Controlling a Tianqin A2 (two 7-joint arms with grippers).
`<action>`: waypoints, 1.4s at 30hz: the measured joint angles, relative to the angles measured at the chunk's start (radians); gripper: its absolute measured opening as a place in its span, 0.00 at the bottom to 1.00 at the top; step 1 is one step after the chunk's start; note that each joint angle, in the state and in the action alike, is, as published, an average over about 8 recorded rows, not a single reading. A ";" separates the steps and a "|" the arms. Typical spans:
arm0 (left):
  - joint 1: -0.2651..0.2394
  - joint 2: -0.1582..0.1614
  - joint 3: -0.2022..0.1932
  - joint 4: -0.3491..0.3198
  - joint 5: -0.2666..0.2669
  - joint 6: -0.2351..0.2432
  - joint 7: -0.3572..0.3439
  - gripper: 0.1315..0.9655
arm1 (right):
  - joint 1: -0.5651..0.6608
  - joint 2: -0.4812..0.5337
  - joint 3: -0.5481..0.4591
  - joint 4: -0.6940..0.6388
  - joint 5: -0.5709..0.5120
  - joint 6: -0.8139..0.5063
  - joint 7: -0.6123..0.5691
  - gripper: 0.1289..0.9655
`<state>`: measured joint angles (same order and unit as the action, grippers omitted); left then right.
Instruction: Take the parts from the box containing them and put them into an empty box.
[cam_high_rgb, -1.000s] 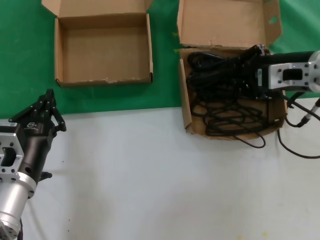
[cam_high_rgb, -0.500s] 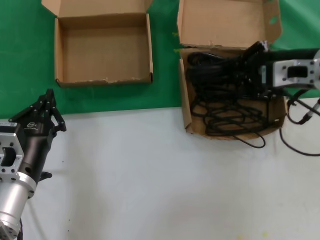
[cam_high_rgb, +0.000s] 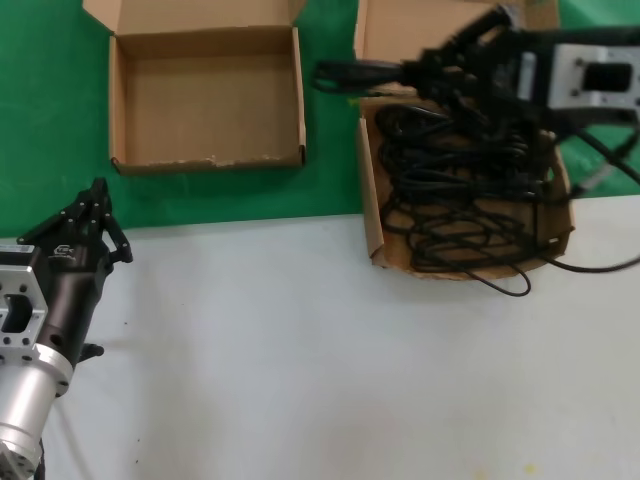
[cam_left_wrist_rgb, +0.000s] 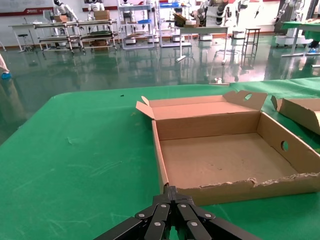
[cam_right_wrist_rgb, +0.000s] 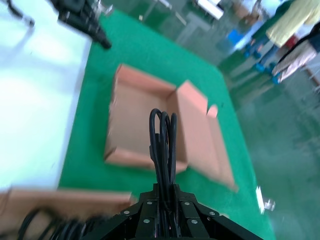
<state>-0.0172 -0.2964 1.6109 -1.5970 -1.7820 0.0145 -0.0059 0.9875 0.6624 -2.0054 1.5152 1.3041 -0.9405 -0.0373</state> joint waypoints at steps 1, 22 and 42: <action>0.000 0.000 0.000 0.000 0.000 0.000 0.000 0.02 | 0.007 -0.012 -0.003 0.005 -0.001 0.001 0.007 0.08; 0.000 0.000 0.000 0.000 0.000 0.000 0.000 0.02 | 0.161 -0.430 -0.141 -0.370 -0.058 0.167 -0.144 0.08; 0.000 0.000 0.000 0.000 0.000 0.000 0.000 0.02 | 0.235 -0.585 -0.128 -0.684 0.024 0.291 -0.375 0.20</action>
<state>-0.0172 -0.2964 1.6110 -1.5970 -1.7819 0.0145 -0.0059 1.2221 0.0770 -2.1333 0.8311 1.3280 -0.6498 -0.4125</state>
